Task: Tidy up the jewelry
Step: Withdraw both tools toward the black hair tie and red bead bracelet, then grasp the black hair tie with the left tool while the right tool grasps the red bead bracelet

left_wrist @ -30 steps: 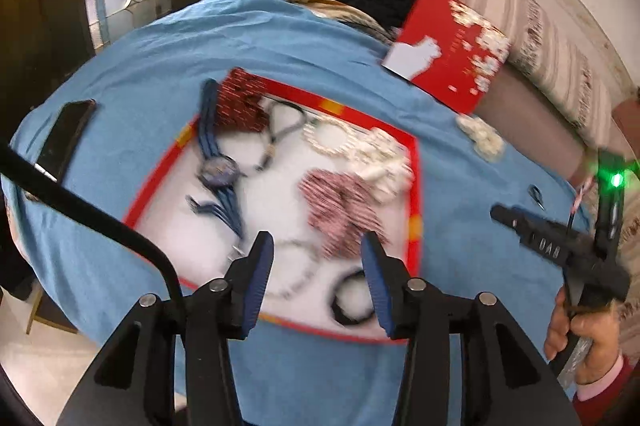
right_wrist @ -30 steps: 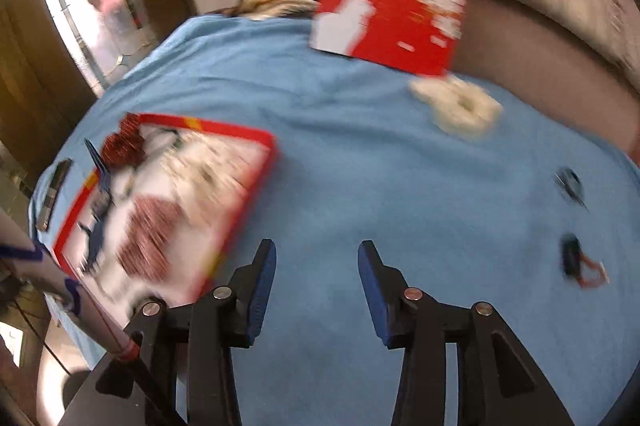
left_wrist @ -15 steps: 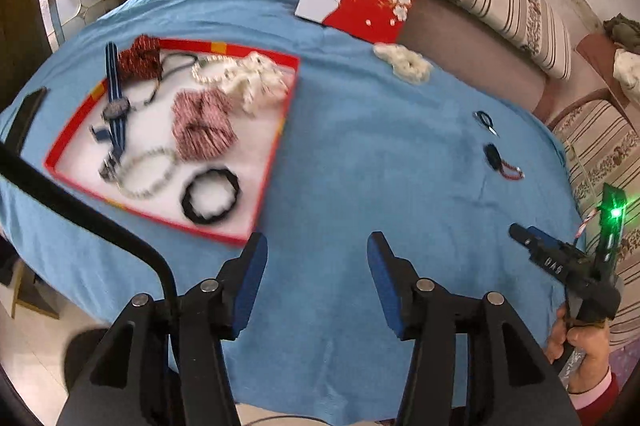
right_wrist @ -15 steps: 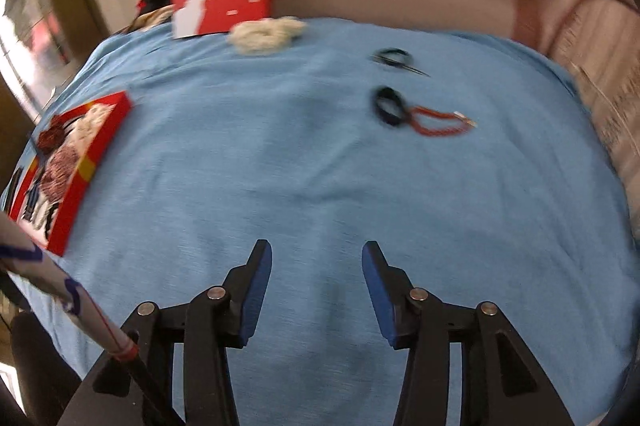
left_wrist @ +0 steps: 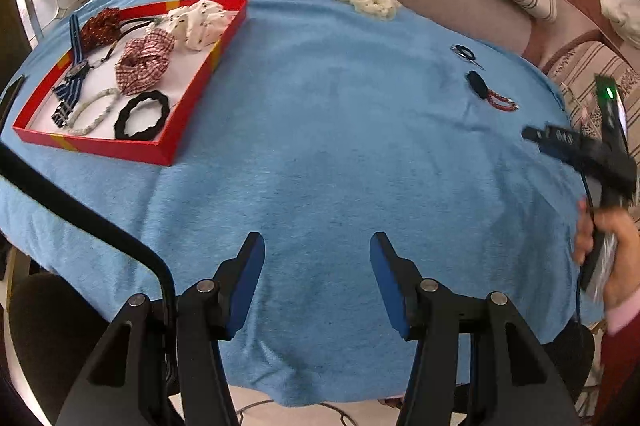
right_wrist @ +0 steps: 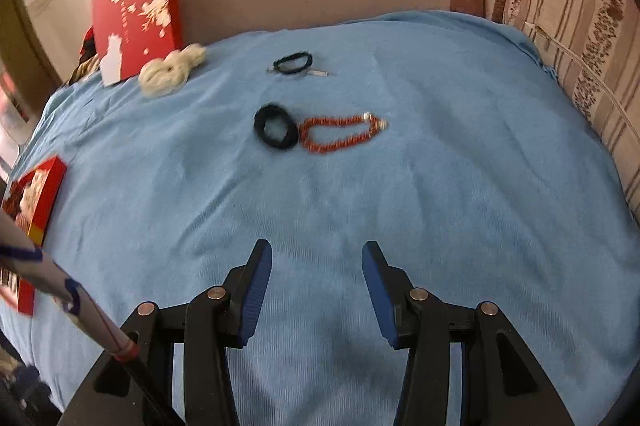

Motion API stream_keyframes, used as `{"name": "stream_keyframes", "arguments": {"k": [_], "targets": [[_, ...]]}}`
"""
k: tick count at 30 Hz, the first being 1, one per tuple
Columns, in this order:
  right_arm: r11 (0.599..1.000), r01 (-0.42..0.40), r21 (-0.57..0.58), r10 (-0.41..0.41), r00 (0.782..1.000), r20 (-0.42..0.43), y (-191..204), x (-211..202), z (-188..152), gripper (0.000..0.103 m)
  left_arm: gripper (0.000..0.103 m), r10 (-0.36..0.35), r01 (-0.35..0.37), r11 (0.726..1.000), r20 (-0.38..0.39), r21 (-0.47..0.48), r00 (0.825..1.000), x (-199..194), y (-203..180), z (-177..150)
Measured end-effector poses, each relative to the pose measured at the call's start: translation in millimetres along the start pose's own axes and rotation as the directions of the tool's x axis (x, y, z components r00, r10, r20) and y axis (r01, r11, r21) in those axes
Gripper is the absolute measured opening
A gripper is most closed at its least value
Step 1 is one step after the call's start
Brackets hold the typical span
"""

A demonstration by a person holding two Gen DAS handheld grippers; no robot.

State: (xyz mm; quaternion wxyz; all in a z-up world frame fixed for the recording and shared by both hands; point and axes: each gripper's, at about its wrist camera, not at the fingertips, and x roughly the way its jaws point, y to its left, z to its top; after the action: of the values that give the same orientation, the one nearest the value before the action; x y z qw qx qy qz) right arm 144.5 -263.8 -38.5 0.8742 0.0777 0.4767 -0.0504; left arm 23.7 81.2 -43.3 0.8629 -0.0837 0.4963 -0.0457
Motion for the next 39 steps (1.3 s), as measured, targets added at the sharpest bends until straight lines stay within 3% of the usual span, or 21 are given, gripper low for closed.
{"name": "stream_keyframes", "arguments": {"k": [4, 8, 15, 18, 20, 24, 27, 30, 31, 33, 34, 36, 39], "targets": [[0.999, -0.034, -0.034, 0.035, 0.999, 0.007, 13, 17, 31, 0.051, 0.054, -0.006, 0.006, 1.0, -0.023, -0.01, 1.0, 10, 0, 1], [0.994, -0.088, -0.07, 0.088, 0.996, -0.012, 33, 40, 56, 0.044, 0.054, -0.007, 0.006, 1.0, -0.044, -0.017, 0.999, 18, 1, 4], [0.995, -0.037, -0.094, 0.031, 0.998, -0.06, 52, 92, 82, 0.038, 0.054, 0.002, -0.003, 1.0, -0.052, -0.009, 0.999, 29, 2, 7], [0.997, -0.017, -0.072, 0.011, 0.996, -0.083, 48, 111, 87, 0.025, 0.054, 0.01, -0.01, 1.0, -0.053, -0.001, 0.999, 34, 2, 7], [0.998, -0.016, -0.066, 0.011, 0.997, -0.079, 48, 112, 91, 0.009, 0.054, 0.01, -0.01, 1.0, -0.049, 0.0, 0.999, 34, 2, 8], [0.99, -0.129, -0.051, 0.123, 0.987, -0.107, 52, 98, 85, 0.007, 0.054, 0.005, -0.005, 1.0, -0.047, -0.001, 0.999, 34, 2, 10], [0.957, -0.272, -0.1, 0.256, 0.956, -0.145, 76, 75, 63, 0.007, 0.054, 0.008, -0.009, 1.0, -0.04, -0.009, 0.999, 30, 5, 10], [0.9, -0.405, -0.162, 0.371, 0.906, -0.206, 109, 52, 34, 0.008, 0.054, 0.02, -0.021, 0.999, -0.033, -0.024, 0.999, 25, 13, 14], [0.88, -0.44, -0.178, 0.399, 0.89, -0.222, 119, 44, 24, 0.013, 0.054, 0.022, -0.023, 0.999, -0.031, -0.028, 0.999, 23, 16, 15], [0.856, -0.485, -0.18, 0.439, 0.865, -0.243, 132, 32, 10, 0.04, 0.054, 0.021, -0.022, 0.999, -0.029, -0.039, 0.999, 18, 22, 17], [0.849, -0.497, -0.183, 0.451, 0.859, -0.24, 136, 26, 4, 0.052, 0.054, 0.02, -0.021, 0.999, -0.028, -0.044, 0.999, 15, 24, 19], [0.84, -0.506, -0.194, 0.462, 0.856, -0.233, 138, 16, -3, 0.053, 0.054, 0.017, -0.018, 0.999, -0.029, -0.043, 0.999, 12, 27, 23], [0.849, -0.489, -0.2, 0.453, 0.869, -0.2, 125, 4, -3, 0.053, 0.054, 0.015, -0.015, 0.999, -0.023, -0.036, 1.0, 7, 30, 30]]}}
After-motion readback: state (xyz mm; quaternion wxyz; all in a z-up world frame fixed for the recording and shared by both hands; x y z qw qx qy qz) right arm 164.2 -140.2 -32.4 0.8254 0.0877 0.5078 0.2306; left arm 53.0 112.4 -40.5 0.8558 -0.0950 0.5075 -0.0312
